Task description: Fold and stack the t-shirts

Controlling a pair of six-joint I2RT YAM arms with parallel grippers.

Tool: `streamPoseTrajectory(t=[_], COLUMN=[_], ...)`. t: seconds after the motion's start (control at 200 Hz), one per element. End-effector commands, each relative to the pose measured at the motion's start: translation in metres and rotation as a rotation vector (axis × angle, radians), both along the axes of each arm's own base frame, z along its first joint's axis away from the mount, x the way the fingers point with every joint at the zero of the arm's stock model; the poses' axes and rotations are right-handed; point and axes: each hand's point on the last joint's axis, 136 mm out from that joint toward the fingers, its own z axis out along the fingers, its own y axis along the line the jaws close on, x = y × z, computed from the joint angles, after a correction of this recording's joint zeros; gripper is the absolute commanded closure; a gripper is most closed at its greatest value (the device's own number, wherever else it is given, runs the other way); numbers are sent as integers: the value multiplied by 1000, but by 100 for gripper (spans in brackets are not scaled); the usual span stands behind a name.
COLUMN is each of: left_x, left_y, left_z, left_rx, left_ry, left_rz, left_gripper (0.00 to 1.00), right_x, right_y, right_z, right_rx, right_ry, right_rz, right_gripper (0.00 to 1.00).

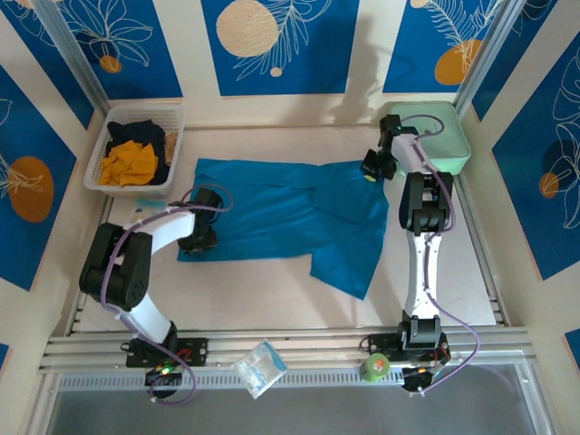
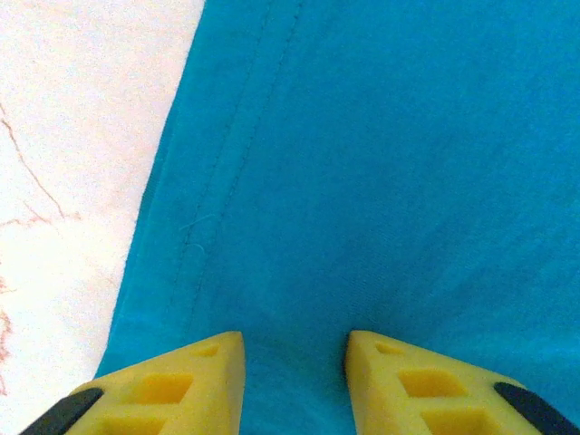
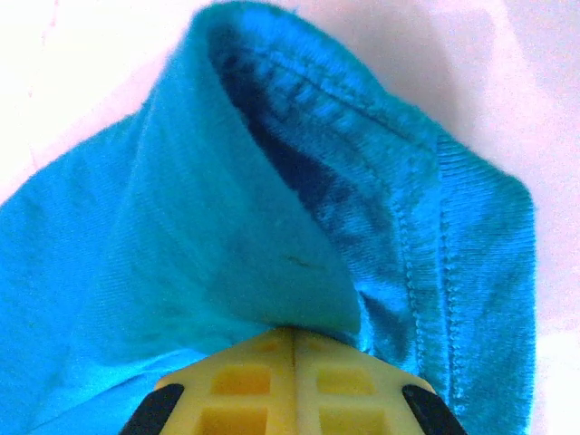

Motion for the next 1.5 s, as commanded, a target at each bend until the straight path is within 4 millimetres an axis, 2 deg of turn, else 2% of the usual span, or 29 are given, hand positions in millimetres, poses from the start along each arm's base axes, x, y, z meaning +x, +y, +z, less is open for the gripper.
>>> streamPoseTrajectory(t=[0.0, 0.065, 0.12, 0.2, 0.29, 0.385, 0.47, 0.565, 0.73, 0.871, 1.021, 1.196, 1.496], left_x=[-21, -18, -13, -5, 0, -6, -21, -40, -60, -59, -52, -46, -45], left_y=[0, -3, -6, -9, -7, 4, 15, 17, 21, 24, 30, 33, 35], left_z=[-12, -7, 2, 27, 63, 99, 113, 106, 75, 57, 41, 22, 1], left_rx=[-26, -41, -53, -62, -51, -14, 4, -49, -143, -211, -229, -263, -280], left_ry=[78, 63, 42, -6, -66, -107, -111, -103, -41, -42, -40, -18, 29], left_rz=[22, 19, 13, -8, -19, -9, 21, 64, 170, 234, 279, 312, 326], left_gripper=[64, 61, 51, 35, 21, 18, 22, 32, 51, 54, 55, 56, 56], right_x=[-10, -7, -6, -6, -8, -18, -35, -59, -100, -132, -162, -181, -189], right_y=[-11, -8, -4, 2, 8, 15, 23, 34, 58, 78, 95, 102, 103], right_z=[-17, -11, -3, 15, 44, 79, 101, 113, 127, 135, 134, 124, 119], right_rx=[-29, -21, -12, 1, 0, -11, -6, 1, 14, 19, 19, 5, -2], right_ry=[93, 82, 66, 32, -23, -86, -121, -138, -160, -178, -177, -154, -139], right_rz=[-1, 8, 20, 41, 70, 103, 123, 148, 211, 270, 314, 338, 341], right_gripper=[100, 100, 100, 100, 89, 80, 78, 78, 78, 79, 79, 79, 79])
